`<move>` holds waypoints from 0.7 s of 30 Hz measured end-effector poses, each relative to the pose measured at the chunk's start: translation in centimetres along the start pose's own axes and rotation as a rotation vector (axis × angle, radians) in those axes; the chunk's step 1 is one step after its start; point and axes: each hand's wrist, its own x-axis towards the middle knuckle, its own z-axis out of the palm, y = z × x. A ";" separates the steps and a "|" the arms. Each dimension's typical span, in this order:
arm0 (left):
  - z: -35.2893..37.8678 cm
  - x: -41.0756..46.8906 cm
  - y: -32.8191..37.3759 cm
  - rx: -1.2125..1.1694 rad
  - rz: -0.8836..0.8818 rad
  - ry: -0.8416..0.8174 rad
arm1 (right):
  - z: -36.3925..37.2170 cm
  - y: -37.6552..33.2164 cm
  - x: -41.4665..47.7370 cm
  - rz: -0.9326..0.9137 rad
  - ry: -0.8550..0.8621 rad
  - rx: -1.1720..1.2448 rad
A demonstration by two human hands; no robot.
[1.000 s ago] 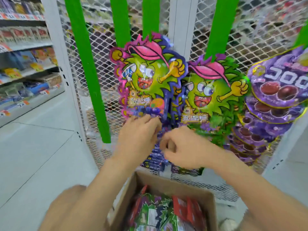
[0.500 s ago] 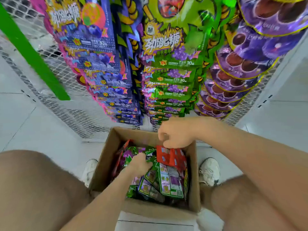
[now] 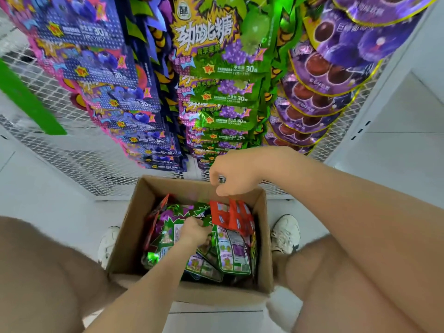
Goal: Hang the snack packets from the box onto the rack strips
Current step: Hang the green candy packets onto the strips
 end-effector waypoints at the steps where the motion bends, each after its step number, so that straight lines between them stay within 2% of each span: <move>1: 0.0 -0.3 0.1 -0.060 -0.015 -0.033 | 0.0 -0.1 0.0 0.012 -0.002 0.000; 3: -0.7 -1.3 0.7 -0.072 0.012 -0.028 | 0.0 -0.2 0.1 0.049 -0.002 0.029; 7: -3.4 -3.6 3.4 -0.101 0.175 0.182 | 0.1 -0.8 0.7 0.151 0.054 0.101; 9: -4.6 -5.5 4.8 -0.178 0.277 0.227 | -0.2 -2.0 0.5 0.174 0.094 0.085; 13: -6.4 -9.8 7.1 -0.260 0.540 0.182 | -0.1 -3.3 0.9 0.329 0.227 0.381; 17: -8.3 -13.3 7.8 -0.124 0.727 0.167 | -0.5 -3.8 1.3 0.413 0.313 0.698; 21: -9.9 -16.2 7.9 -0.054 0.833 0.106 | -0.1 -4.9 0.6 0.464 0.294 0.710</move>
